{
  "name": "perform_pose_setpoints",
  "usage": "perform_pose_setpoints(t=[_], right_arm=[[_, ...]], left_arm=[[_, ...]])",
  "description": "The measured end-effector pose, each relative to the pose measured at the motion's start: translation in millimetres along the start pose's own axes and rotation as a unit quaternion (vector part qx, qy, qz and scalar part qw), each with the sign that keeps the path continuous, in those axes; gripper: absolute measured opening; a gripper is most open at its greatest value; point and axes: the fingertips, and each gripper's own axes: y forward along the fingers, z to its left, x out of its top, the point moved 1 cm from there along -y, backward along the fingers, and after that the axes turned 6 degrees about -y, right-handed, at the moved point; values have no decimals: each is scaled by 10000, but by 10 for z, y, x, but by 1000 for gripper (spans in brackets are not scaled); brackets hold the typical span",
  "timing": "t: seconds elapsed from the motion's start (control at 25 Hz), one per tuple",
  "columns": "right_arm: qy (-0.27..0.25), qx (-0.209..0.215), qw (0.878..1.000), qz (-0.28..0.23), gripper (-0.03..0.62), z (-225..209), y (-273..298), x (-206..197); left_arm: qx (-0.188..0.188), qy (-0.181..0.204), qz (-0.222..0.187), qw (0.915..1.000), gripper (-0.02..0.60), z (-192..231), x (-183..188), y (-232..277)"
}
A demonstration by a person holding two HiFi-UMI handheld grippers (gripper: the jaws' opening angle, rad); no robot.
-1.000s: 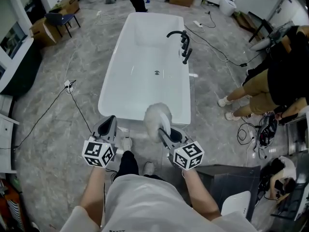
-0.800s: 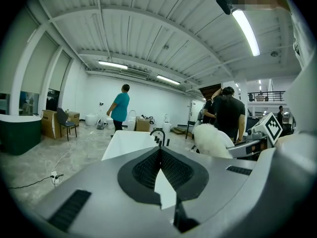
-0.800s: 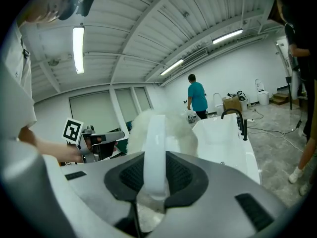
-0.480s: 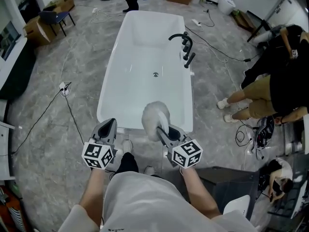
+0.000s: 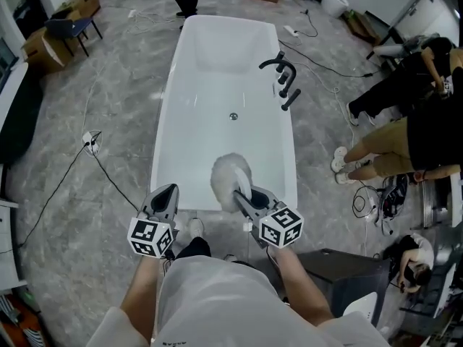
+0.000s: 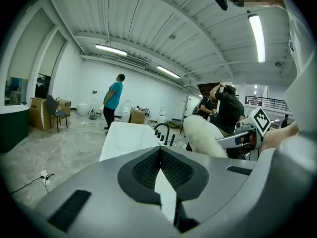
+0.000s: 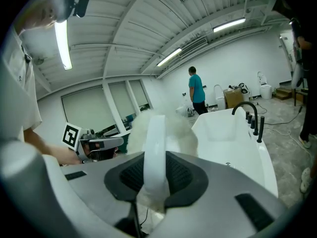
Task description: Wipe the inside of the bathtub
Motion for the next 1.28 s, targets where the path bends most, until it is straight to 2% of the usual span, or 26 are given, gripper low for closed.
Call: perform_pose_setpoints(t=[0.44,0.72,1.0,1.28], right_arm=[[109,-93,9991,396,95,-107,662,146],[158,35,9971,747,95,-186,736,-34],[-51,658,9916,1108,95,-266,813,-209],[-313,1456,9769,1533,95,-344,963,-495]], left_arm=[[-456,-1,209,9987,8,697,190,404],[-331,-86,350,9988,8,750,47,497],[7,-281,326,9991,8,659,-119,555],[464,-297,257,9982,8,574,-196,641]])
